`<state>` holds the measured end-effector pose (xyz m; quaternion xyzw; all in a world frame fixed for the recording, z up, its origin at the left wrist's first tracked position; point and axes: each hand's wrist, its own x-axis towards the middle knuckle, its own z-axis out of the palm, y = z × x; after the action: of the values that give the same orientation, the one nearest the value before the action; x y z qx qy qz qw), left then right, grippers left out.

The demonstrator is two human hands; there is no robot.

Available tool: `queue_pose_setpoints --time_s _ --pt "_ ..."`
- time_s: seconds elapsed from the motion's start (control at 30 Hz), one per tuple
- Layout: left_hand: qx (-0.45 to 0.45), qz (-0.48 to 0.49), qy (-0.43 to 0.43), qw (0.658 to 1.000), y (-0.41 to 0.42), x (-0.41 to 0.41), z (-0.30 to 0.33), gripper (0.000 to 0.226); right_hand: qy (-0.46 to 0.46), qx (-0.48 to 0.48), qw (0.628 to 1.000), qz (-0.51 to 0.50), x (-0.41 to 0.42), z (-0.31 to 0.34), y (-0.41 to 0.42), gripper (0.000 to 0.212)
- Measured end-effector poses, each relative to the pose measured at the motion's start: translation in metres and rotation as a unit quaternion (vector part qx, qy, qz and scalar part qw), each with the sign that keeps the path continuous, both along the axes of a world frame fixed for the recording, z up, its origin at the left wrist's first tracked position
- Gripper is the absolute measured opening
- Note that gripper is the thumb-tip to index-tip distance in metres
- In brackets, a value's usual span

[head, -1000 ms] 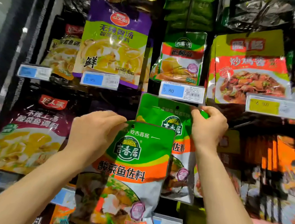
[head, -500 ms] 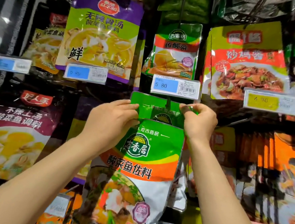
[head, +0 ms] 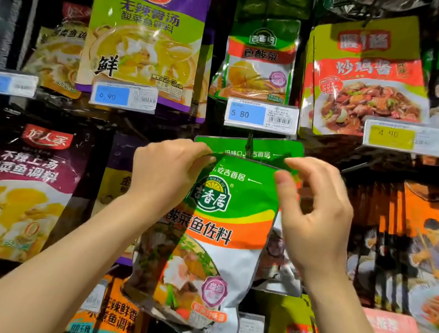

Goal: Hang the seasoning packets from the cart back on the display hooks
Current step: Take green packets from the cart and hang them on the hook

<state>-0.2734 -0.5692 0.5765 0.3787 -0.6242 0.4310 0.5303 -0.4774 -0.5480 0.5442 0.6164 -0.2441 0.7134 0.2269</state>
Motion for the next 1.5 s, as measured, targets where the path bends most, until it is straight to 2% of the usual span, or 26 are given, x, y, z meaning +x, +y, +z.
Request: queue_pose_setpoints --time_s 0.1,0.2,0.27,0.4,0.53,0.63,0.8,0.9,1.03,1.37,1.5 --pt "-0.032 -0.001 0.011 0.999 0.000 -0.007 0.012 0.024 0.050 0.031 0.998 -0.024 0.004 -0.006 0.002 0.041" --pt "-0.048 -0.018 0.031 0.998 -0.003 -0.016 0.022 0.023 0.021 0.132 0.991 0.014 0.002 -0.010 -0.005 0.047" --pt "-0.031 -0.051 0.050 0.997 -0.006 -0.023 0.026 0.025 -0.010 0.163 0.986 0.025 -0.003 -0.012 -0.012 0.049" --pt "0.030 -0.134 0.109 0.985 -0.015 -0.037 0.028 0.019 -0.053 0.141 0.988 0.014 -0.010 -0.005 -0.025 0.045" --pt "0.099 -0.238 0.223 0.940 -0.025 -0.040 0.032 0.021 -0.065 0.116 0.991 0.028 -0.013 0.003 -0.030 0.043" --pt "0.102 -0.271 0.276 0.917 -0.028 -0.038 0.034 0.023 -0.068 0.089 0.993 0.043 -0.011 0.007 -0.032 0.041" --pt "0.065 -0.314 0.314 0.894 -0.025 -0.032 0.036 0.034 -0.087 0.063 0.989 0.097 -0.001 0.016 -0.036 0.041" --pt "0.047 -0.330 0.309 0.891 -0.024 -0.031 0.039 0.039 -0.119 0.072 0.980 0.146 0.002 0.022 -0.040 0.044" --pt "0.066 -0.360 0.258 0.894 -0.023 -0.028 0.029 0.045 -0.159 0.093 0.967 0.178 -0.003 0.021 -0.049 0.044" --pt "-0.002 -0.325 0.258 0.910 -0.031 -0.032 0.030 0.036 -0.097 0.098 0.987 0.085 -0.003 0.017 -0.051 0.039" --pt "-0.027 -0.346 0.277 0.896 -0.030 -0.033 0.030 0.037 -0.111 0.095 0.984 0.102 -0.007 0.022 -0.047 0.040"
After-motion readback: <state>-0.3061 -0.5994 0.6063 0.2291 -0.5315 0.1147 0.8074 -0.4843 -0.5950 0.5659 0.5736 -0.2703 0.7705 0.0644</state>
